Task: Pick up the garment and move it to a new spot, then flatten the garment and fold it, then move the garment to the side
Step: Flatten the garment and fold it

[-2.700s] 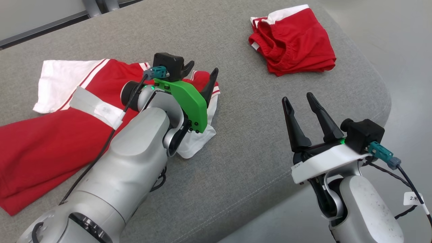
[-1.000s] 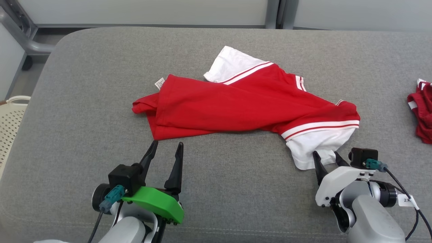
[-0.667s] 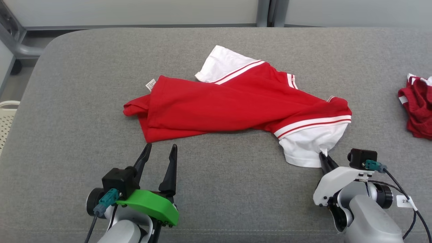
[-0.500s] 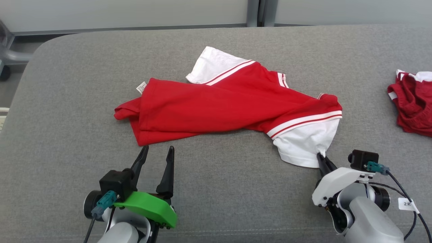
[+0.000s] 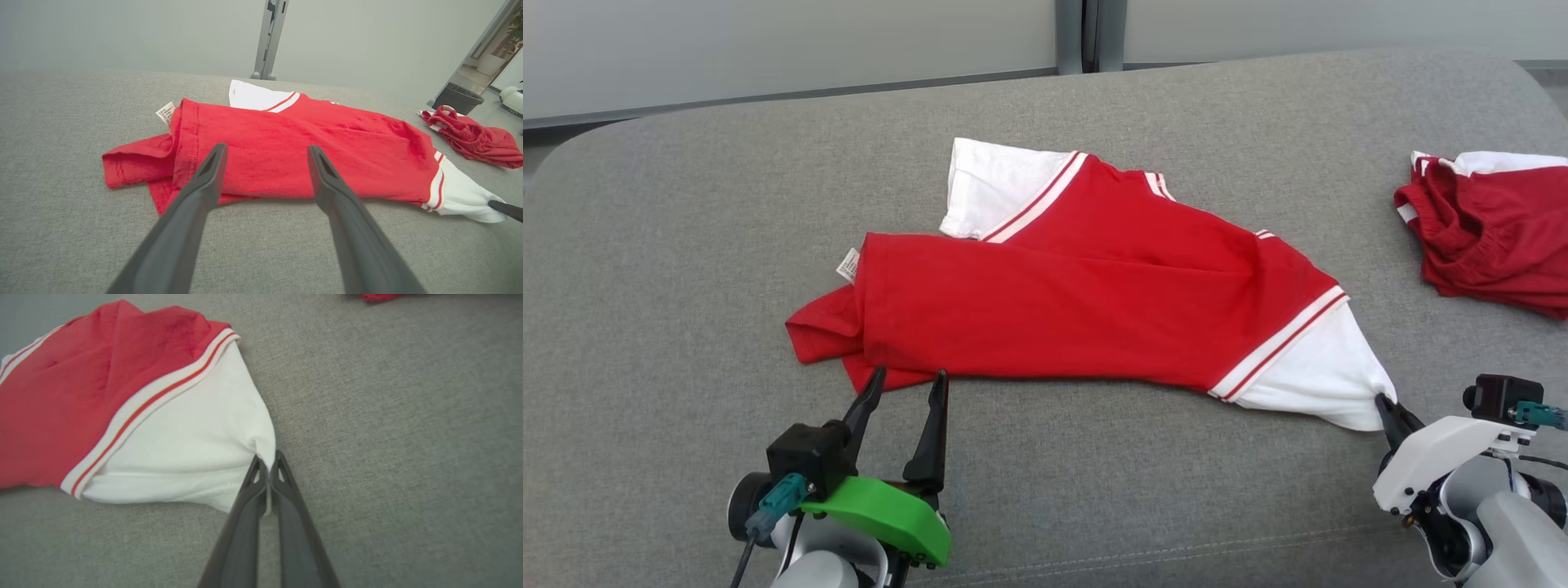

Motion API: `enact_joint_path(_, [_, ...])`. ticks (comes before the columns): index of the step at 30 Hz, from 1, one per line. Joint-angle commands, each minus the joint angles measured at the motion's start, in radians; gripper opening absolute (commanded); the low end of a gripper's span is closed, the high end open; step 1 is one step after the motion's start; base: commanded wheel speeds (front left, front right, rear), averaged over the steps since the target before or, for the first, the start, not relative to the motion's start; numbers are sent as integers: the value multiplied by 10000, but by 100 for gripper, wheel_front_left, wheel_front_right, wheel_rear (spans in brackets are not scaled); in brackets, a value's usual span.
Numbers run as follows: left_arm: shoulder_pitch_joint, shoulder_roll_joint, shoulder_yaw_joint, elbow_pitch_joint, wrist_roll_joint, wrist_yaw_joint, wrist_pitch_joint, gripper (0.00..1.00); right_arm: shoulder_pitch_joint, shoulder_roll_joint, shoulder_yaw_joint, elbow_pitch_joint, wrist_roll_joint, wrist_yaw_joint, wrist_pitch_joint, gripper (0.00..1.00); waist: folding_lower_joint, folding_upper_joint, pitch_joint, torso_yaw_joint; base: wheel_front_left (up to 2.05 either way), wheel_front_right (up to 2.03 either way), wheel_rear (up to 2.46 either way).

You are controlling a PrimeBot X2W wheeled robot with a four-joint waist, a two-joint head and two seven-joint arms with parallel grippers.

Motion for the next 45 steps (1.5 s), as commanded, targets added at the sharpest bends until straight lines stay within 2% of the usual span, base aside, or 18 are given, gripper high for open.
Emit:
enact_joint_path(1, [154, 70, 9, 28, -48, 6, 42, 100, 61, -81, -25, 13, 113, -11, 46, 0, 0, 0, 6, 1, 0, 0, 0])
enact_joint_path(6, [223, 14, 56, 244, -336, -93, 231, 100, -172, -216, 55, 290, 217, -12, 109, 0, 0, 0, -1, 10, 0, 0, 0])
enact_joint_path(7, [200, 1, 59, 334, -371, -130, 268, 100, -219, -214, 66, 372, 186, -12, 77, 3, 0, 0, -11, 5, 0, 0, 0])
enact_joint_path(8, [166, -18, 41, 444, -443, -172, 317, 100, -262, -232, 106, 472, 109, -12, 57, 33, 0, 0, -25, -2, 0, 0, 0])
enact_joint_path(9, [133, -103, 83, 554, -607, -263, 364, 100, -315, -249, 159, 580, 12, -12, 43, 70, 0, 0, -37, -10, 0, 0, 0])
enact_joint_path(10, [71, -169, 144, 676, -739, -348, 385, 100, -371, -268, 201, 650, -42, -12, -10, 100, 0, 0, -49, -25, 0, 0, 0])
enact_joint_path(17, [-472, -326, 523, 1979, -1461, -814, 606, 100, -562, -365, 413, 331, -242, -11, -486, 100, 0, 0, -106, -425, 0, 0, 0])
enact_joint_path(27, [-1472, -28, 1044, 4124, -1906, -1312, 804, 100, -298, -514, 604, -2121, -122, -9, -737, 100, 0, 0, 234, -1251, 0, 0, 0])
enact_joint_path(35, [-2202, -120, 1074, 5592, -2064, -1766, 932, 100, 184, -492, 317, -3964, -159, -9, -352, 100, 0, 0, 554, -1615, 0, 0, 0])
enact_joint_path(39, [-2433, -224, 1042, 5915, -2036, -1934, 799, 100, 359, -438, 125, -4395, -230, -9, -242, 100, 0, 0, 618, -1647, 0, 0, 0])
enact_joint_path(40, [-2558, -315, 930, 6039, -1903, -2057, 727, 62, 461, -372, 1, -4600, -301, -9, -186, 100, 0, 0, 638, -1638, 0, 0, 0])
enact_joint_path(41, [-2616, -345, 887, 6108, -1859, -2117, 695, 40, 502, -327, -60, -4688, -343, -9, -162, 100, 0, 0, 644, -1626, 0, 0, 0])
enact_joint_path(45, [-2805, -417, 629, 6272, -1571, -2234, 541, 6, 668, -189, -301, -4918, -521, -8, -54, 100, 0, 0, 617, -1531, 0, 0, 0])
